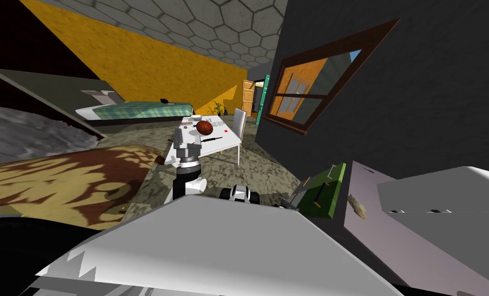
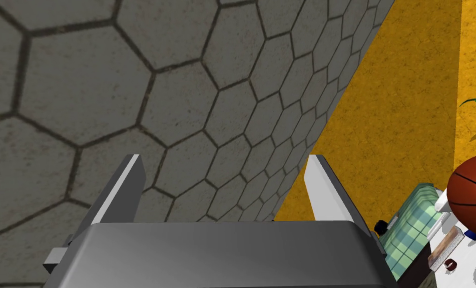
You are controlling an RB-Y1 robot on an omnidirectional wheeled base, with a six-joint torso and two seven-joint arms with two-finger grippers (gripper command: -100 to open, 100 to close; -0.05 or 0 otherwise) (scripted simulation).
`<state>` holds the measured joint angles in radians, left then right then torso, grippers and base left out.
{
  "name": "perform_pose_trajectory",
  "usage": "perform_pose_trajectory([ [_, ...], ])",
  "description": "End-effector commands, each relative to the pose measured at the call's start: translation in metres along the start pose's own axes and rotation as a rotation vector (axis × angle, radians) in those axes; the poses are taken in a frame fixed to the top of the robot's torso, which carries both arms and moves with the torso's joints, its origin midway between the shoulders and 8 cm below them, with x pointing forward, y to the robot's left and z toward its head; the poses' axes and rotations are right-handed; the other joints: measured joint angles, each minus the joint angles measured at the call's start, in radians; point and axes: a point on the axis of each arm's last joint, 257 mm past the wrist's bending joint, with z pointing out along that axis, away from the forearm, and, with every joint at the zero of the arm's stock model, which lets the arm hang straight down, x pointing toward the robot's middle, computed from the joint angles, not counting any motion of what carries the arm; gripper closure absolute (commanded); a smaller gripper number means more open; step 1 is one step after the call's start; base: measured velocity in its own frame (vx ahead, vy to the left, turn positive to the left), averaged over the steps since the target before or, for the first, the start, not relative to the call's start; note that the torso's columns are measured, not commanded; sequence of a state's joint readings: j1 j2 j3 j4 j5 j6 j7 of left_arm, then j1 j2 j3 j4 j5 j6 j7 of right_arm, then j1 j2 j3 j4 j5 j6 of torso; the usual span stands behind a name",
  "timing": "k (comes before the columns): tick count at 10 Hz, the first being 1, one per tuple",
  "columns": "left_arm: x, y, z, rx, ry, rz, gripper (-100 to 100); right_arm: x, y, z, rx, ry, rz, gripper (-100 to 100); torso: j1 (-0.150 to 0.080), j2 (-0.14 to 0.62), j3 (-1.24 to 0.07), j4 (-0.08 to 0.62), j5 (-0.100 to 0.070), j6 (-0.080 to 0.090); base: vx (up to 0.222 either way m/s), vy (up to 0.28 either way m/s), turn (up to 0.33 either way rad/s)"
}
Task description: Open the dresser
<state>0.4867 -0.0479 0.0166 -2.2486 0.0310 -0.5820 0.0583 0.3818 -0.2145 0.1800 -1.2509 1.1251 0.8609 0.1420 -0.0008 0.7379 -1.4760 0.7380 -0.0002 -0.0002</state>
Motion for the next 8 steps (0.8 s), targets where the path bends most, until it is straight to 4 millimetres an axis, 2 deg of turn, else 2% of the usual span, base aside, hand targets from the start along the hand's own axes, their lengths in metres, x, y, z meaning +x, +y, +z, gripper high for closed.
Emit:
perform_pose_trajectory([
  [1,0.0,0.0,0.0,0.0,0.0,0.0,0,0.016,-0.021,0.0,0.073,0.013,-0.056,-100,0.0,0.0,0.0,0.0,0.0,0.001,0.0,-0.025,-0.011],
  [2,0.0,0.0,0.0,0.0,0.0,0.0,0,0.027,-0.035,-0.001,0.123,0.012,-0.123,-100,0.002,0.0,0.0,0.0,0.001,0.001,0.005,-0.031,0.27],
  [4,0.0,0.0,0.0,0.0,0.0,0.0,0,0.036,-0.051,-0.004,0.186,0.011,-0.184,-100,0.001,0.0,0.0,0.0,0.0,0.001,0.004,-0.052,0.171],
  [8,0.0,0.0,0.0,0.0,0.0,0.0,0,0.051,-0.082,-0.011,0.295,0.02,-0.276,-100,0.002,0.0,0.0,0.0,0.0,0.0,0.001,-0.044,0.11],
])
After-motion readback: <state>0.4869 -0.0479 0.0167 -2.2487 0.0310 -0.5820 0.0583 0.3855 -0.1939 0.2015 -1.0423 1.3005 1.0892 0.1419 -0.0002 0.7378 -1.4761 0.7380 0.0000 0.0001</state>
